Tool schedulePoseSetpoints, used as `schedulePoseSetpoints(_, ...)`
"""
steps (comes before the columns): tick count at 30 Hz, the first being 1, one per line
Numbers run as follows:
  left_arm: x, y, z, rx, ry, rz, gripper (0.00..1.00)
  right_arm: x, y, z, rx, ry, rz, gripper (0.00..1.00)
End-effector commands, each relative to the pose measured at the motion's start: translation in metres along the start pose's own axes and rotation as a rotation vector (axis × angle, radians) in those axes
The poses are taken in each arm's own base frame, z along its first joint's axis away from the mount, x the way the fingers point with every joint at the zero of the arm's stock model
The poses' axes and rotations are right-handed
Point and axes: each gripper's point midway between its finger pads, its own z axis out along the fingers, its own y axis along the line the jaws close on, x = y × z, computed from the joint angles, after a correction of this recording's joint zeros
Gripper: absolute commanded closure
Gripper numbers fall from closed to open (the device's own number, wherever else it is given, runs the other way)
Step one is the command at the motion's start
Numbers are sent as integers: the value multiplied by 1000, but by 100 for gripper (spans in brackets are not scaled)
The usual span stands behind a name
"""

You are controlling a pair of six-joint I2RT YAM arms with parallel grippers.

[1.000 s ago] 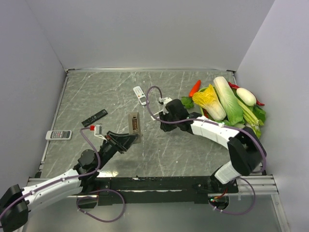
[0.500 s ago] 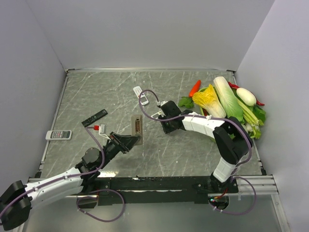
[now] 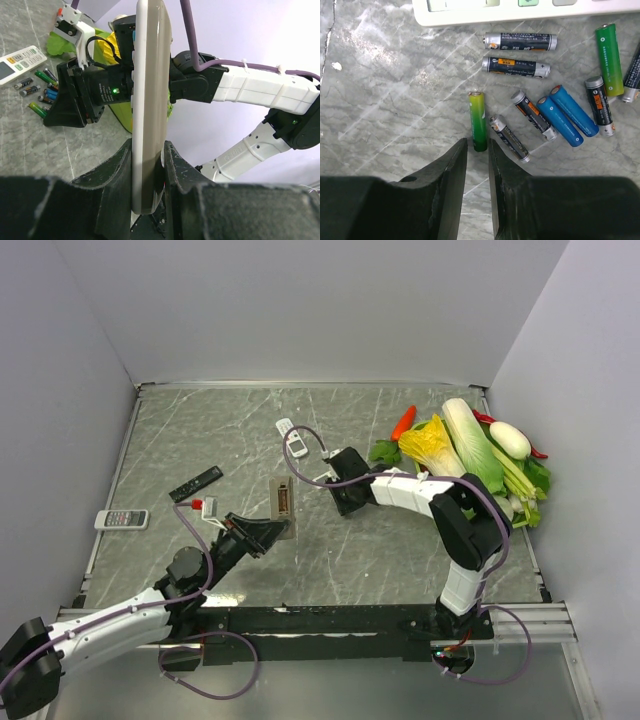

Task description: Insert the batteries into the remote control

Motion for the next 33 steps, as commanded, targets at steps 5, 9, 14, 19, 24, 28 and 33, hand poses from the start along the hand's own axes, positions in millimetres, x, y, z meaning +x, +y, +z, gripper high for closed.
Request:
schedulePoseSetpoints(5, 47, 75, -43, -139, 103, 8, 99, -5, -3, 5, 7, 3, -2, 80)
schedulePoseSetpoints(9, 47, 76, -43, -143, 105, 4, 99, -5, -1, -1, -6, -16, -3, 92)
schedulePoseSetpoints(14, 47, 75, -42, -141, 103, -4, 99, -15, 9, -38, -65, -114, 24, 100)
schedulePoseSetpoints(19, 47, 76, -42, -149, 102, -17, 99, -34, 27, -104, -140, -265, 9, 100)
schedulePoseSetpoints(24, 48, 79, -43, -163, 103, -31, 99, -43, 55, -161, -238, -371, -12, 100)
schedulePoseSetpoints(28, 49, 81, -40, -184, 106, -45, 99, -52, 82, -203, -337, -438, -21, 100)
schedulePoseSetpoints(33, 49, 77, -35, -198, 109, -107, 99, -45, 105, -212, -363, -334, -10, 100)
